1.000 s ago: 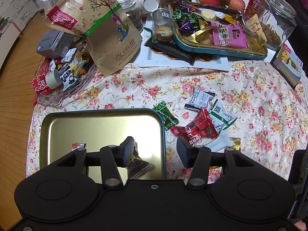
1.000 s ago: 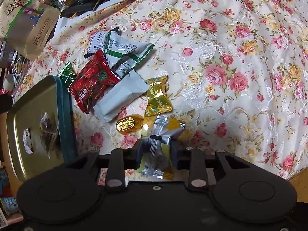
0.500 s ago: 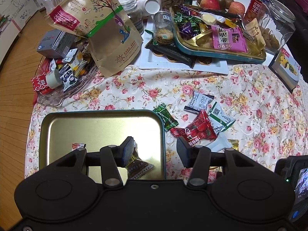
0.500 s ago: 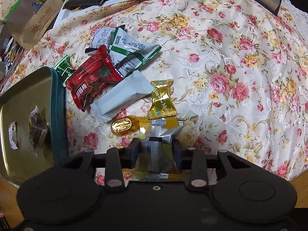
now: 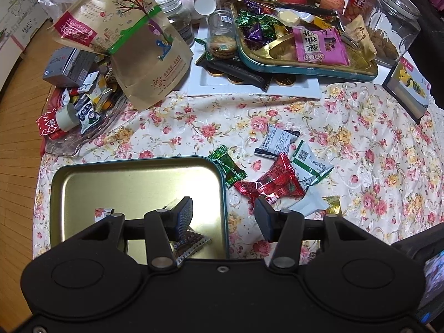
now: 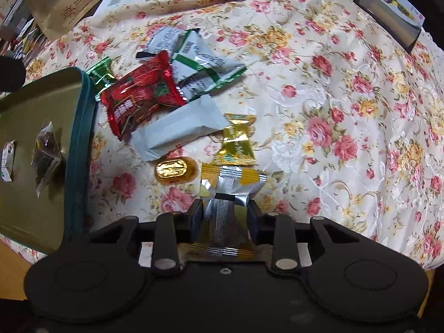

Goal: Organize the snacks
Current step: 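Lift the silver packet with the right gripper while the left gripper approaches a white packet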

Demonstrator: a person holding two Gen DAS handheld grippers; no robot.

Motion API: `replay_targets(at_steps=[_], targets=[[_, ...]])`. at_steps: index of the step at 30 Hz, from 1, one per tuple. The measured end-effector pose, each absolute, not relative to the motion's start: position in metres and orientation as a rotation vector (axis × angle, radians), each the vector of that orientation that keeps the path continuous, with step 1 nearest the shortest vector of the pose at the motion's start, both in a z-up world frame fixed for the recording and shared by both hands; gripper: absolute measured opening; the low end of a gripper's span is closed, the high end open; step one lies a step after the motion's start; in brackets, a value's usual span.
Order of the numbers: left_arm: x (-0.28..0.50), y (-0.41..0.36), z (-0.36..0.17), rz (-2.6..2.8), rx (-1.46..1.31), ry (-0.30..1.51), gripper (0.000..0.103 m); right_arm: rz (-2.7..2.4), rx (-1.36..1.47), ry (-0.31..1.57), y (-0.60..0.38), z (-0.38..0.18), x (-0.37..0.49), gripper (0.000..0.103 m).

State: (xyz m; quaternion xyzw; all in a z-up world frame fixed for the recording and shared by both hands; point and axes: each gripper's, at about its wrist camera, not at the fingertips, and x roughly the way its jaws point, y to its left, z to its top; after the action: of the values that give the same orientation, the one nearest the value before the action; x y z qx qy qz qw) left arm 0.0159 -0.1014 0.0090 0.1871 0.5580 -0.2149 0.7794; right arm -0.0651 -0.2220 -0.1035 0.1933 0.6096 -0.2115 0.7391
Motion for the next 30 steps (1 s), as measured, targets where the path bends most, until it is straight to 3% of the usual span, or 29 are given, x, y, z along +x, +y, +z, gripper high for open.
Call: replay_targets(at_steps=[16,30], targets=[[-0.018,-0.158,-0.02,-0.57,0.552,1.211,0.057,-0.61,0.759,1.207,-0.316,-0.063,-0.104,0.032],[-0.034,-0.192,-0.065,-0.603,0.677,1.247,0.057,-0.667,0.891,1.065,-0.352,-0.025,-0.132,0.032]])
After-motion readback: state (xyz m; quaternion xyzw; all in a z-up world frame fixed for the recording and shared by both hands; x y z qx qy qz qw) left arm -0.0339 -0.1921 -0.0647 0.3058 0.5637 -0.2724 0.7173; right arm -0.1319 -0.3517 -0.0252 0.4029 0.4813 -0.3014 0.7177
